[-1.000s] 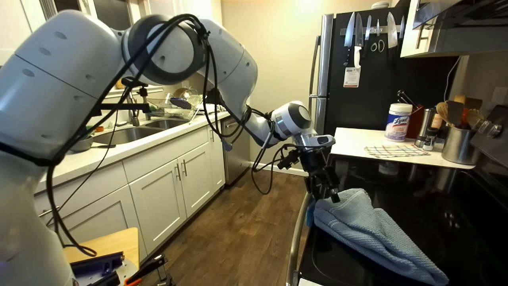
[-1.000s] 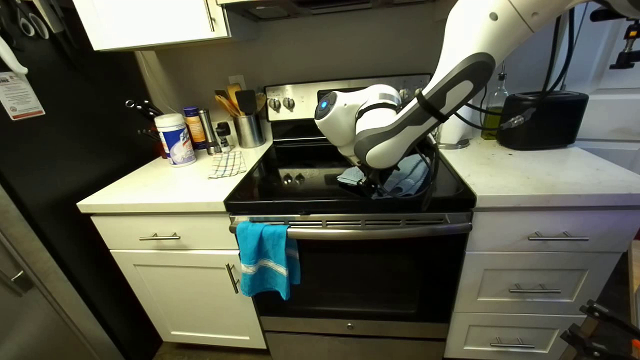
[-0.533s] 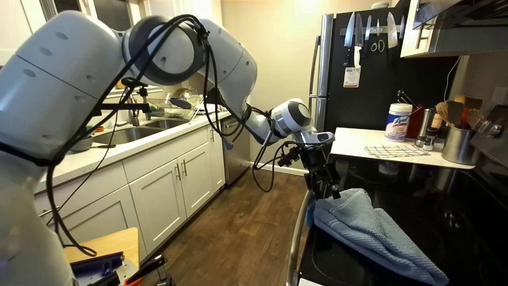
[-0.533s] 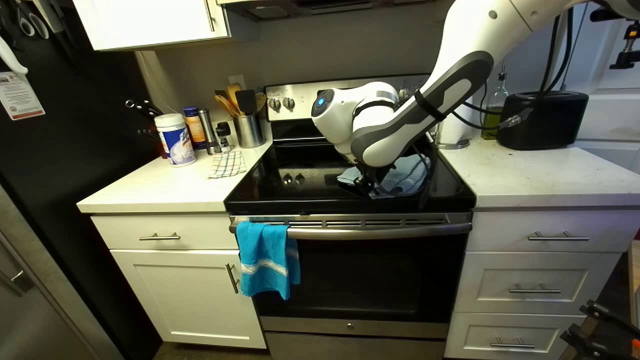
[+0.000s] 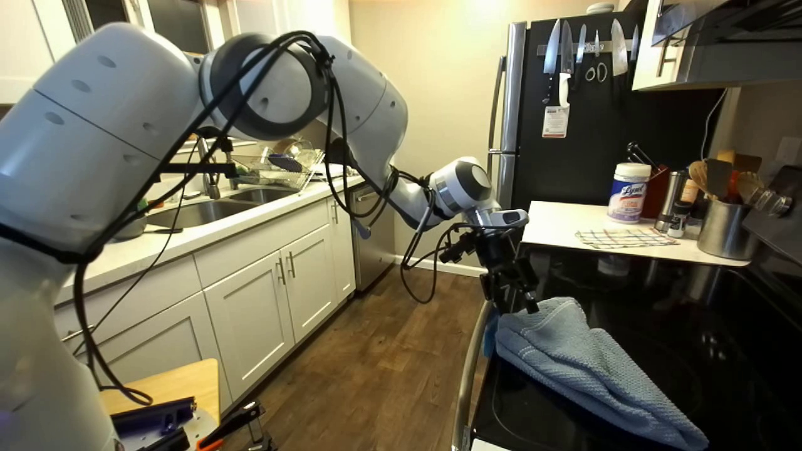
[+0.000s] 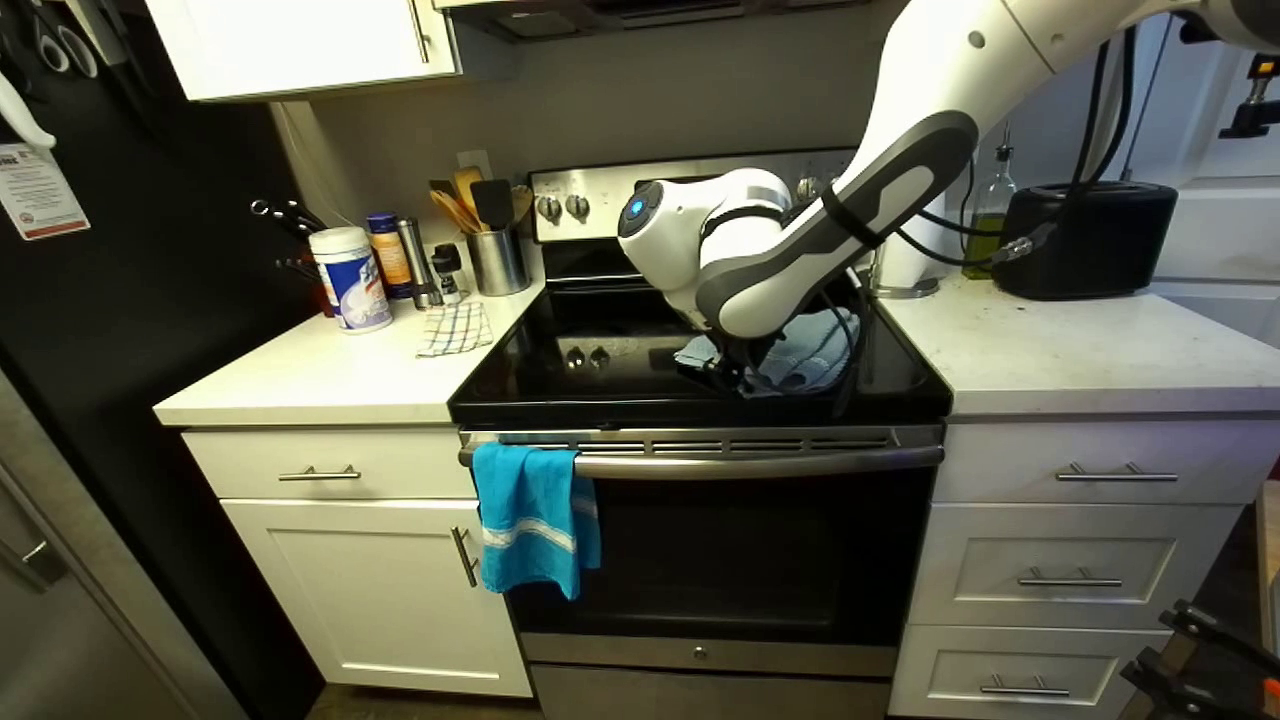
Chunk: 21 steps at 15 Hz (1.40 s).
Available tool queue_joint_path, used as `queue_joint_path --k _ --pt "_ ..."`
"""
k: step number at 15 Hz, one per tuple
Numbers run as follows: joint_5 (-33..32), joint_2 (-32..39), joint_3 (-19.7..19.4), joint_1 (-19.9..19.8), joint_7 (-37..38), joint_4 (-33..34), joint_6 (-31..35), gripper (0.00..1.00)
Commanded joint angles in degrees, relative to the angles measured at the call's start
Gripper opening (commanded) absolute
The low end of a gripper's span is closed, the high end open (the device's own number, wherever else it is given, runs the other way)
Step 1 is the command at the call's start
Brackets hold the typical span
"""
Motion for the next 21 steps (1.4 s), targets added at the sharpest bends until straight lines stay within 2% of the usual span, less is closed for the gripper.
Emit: queue_joint_path --k 1,10,21 --pt "2.28 1.03 -0.24 -0.21 -5.31 1.69 0.26 1.0" --pt "4.79 1.3 -1.02 -0.84 -9.88 2.16 0.85 1.0" --pt "7.89 0.92 -2.58 -1.25 -10.43 1.61 1.17 1.0"
